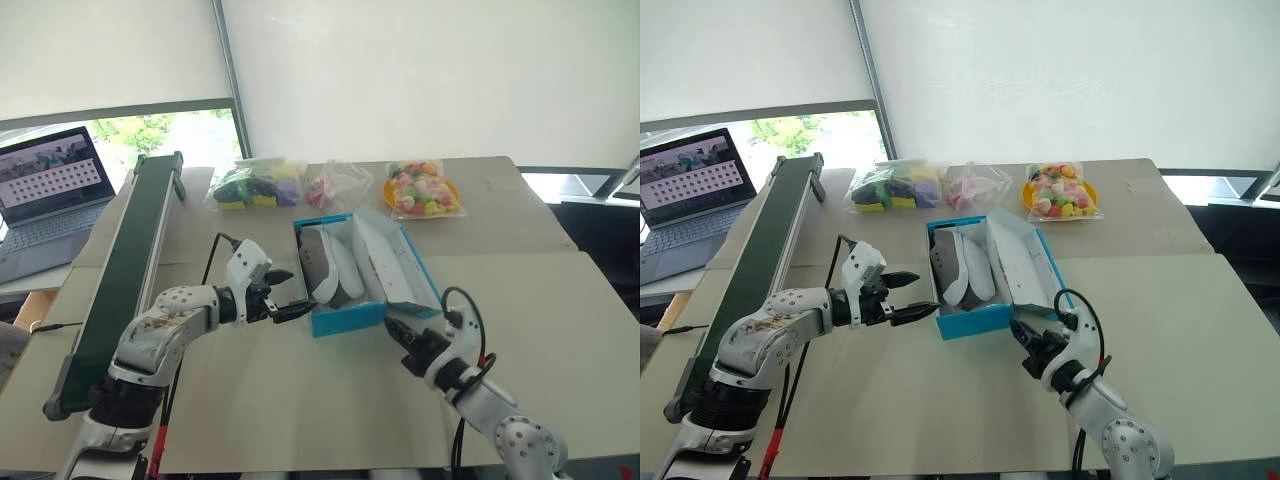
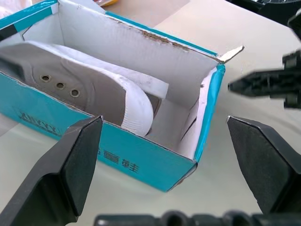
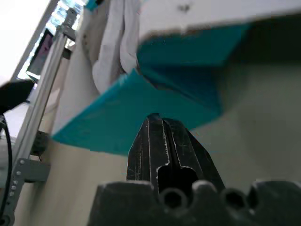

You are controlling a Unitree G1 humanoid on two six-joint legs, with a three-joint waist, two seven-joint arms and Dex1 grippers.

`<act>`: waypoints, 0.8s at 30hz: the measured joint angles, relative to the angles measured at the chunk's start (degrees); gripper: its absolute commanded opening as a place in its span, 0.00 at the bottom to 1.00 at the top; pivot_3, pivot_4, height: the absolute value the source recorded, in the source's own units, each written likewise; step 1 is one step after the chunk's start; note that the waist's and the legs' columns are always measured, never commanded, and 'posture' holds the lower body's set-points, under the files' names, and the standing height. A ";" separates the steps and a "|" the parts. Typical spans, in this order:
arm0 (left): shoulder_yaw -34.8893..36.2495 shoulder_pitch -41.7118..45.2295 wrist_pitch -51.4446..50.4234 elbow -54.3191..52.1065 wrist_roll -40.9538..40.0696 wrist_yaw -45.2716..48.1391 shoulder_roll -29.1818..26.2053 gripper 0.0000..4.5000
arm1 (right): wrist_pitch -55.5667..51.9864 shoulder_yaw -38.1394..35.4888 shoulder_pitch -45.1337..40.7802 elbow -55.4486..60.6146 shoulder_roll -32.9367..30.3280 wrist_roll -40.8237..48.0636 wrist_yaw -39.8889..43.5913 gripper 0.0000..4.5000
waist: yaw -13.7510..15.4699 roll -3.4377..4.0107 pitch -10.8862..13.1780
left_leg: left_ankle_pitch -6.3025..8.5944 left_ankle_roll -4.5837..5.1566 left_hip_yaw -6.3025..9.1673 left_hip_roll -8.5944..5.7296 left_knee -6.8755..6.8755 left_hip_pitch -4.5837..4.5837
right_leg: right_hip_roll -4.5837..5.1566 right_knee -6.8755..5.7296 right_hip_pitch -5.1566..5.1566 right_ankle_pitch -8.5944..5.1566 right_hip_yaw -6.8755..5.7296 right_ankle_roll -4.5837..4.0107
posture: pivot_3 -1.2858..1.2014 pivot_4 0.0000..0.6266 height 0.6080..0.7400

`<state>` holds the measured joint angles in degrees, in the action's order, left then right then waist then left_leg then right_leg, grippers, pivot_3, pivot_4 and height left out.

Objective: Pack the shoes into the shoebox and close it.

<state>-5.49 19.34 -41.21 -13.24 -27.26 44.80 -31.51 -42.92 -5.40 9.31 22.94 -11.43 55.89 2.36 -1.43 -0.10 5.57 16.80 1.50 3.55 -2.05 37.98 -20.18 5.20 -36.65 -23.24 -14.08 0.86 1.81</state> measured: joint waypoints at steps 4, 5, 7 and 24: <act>0.05 -0.16 0.00 -0.11 -0.05 0.24 -0.02 1.00 | 0.31 0.64 -3.59 -5.25 7.10 -3.54 -6.36 0.01 | 0.16 -0.07 0.04 | -0.02 -0.03 0.04 0.03 0.02 0.04 | -0.07 -0.05 0.00 0.04 -0.04 -0.07 | 0.52 0.24 0.40; 0.07 -0.15 0.00 -0.15 -0.06 0.25 -0.04 1.00 | 1.17 -0.17 -5.31 -7.51 8.77 -4.28 -7.80 0.01 | 0.28 -0.07 0.04 | -0.03 -0.04 0.06 0.05 0.02 0.06 | -0.13 -0.06 0.00 0.04 -0.07 -0.07 | 0.52 0.24 0.40; 0.06 -0.14 0.00 -0.18 -0.07 0.26 0.00 1.00 | 2.60 -1.94 -8.43 -11.36 10.11 -5.87 -9.49 0.01 | 0.36 -0.06 0.04 | -0.03 -0.05 0.08 0.04 0.02 0.04 | -0.14 -0.07 -0.01 0.06 -0.08 -0.09 | 0.52 0.24 0.40; 2.27 0.56 -1.63 -1.57 -0.33 -0.26 -1.16 1.00 | 15.70 -16.97 -27.22 -31.24 16.88 -14.57 -19.97 0.01 | -0.64 -0.04 0.02 | -0.04 -0.06 0.01 -0.02 0.10 0.00 | -0.08 -0.10 -0.06 0.08 -0.05 -0.11 | 0.52 0.24 0.40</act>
<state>-3.22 19.91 -42.84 -14.81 -27.59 44.53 -32.67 -27.23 -22.37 -17.92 -8.30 5.45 41.32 -17.61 -2.08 -0.13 5.59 16.76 1.44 3.56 -2.07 38.08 -20.17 5.12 -36.75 -23.30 -14.00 0.80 1.70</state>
